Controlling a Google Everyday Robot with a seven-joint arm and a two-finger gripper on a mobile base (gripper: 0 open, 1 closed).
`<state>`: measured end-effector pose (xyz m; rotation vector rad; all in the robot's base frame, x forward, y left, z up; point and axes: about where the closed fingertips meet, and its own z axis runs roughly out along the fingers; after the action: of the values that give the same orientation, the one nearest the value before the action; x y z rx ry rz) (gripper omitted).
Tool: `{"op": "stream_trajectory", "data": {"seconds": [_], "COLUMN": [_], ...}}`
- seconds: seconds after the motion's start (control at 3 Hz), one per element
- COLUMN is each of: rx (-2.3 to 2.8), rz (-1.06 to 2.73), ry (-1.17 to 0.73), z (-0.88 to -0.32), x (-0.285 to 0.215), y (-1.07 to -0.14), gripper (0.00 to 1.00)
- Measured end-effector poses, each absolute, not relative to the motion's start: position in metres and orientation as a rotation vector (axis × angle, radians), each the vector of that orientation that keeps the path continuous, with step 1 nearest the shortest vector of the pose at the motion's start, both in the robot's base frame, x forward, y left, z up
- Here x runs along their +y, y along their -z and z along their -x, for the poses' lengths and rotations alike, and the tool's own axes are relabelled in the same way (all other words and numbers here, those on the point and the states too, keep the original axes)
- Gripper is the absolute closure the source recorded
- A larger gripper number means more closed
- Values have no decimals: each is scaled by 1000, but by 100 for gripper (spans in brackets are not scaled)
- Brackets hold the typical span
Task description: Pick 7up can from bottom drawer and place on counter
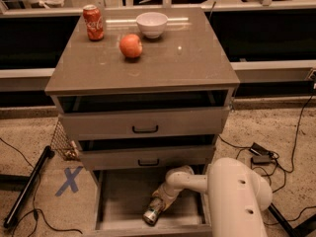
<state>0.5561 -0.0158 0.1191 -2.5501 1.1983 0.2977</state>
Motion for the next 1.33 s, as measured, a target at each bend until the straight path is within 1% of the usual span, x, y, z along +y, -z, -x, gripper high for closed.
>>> {"op": "stream_trajectory", "data": {"seconds": [0.33, 0.67, 1.33], "rx": [1213, 1215, 1095], "rz": [2526, 2520, 2597], "ry": [-287, -274, -202], "z": [-557, -556, -539], "x": [-19, -21, -8], "y": [-121, -123, -136], "gripper": [4, 0, 0]}}
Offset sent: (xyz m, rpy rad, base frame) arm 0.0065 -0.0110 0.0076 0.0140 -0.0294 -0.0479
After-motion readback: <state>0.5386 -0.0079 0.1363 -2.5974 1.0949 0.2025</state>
